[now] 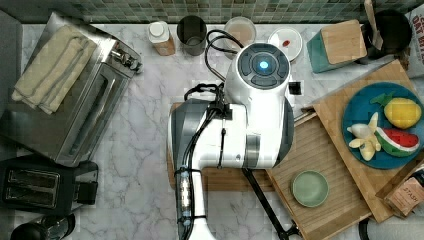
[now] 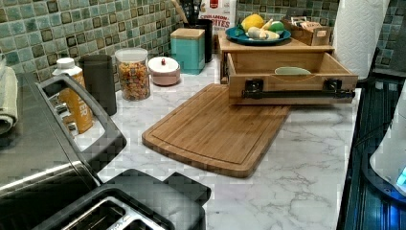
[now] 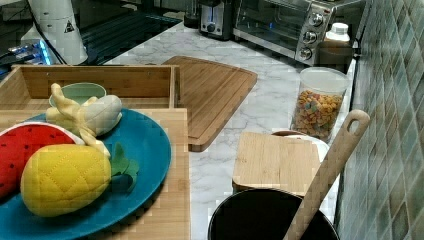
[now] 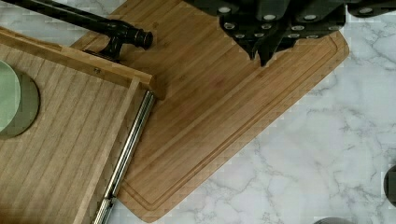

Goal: Close the drawer.

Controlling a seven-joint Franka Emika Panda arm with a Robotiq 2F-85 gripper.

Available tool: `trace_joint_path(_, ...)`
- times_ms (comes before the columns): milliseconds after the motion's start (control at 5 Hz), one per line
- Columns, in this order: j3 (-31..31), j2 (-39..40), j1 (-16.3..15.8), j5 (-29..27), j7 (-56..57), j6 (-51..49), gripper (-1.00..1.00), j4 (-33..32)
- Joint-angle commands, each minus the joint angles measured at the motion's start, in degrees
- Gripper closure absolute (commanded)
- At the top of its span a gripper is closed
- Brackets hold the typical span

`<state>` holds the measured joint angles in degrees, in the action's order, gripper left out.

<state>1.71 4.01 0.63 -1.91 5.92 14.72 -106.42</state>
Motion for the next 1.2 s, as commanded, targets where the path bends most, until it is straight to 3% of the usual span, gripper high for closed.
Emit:
trace_joint_path(200,0.10,0.00,0.22,-0.44,-0.01,0.02,1.00,-0.71)
trace_joint_path(800,-1.73,-7.63,-0.88,-3.28,7.56,16.72,1.00,-18.44)
trace_joint_path(1000,-7.27,-9.28,2.90,-5.67,13.31,17.60,1.00,-21.27)
trace_joint_path(1200,-5.88,-13.08,-0.69,-3.70,17.95,21.16,1.00,-26.96)
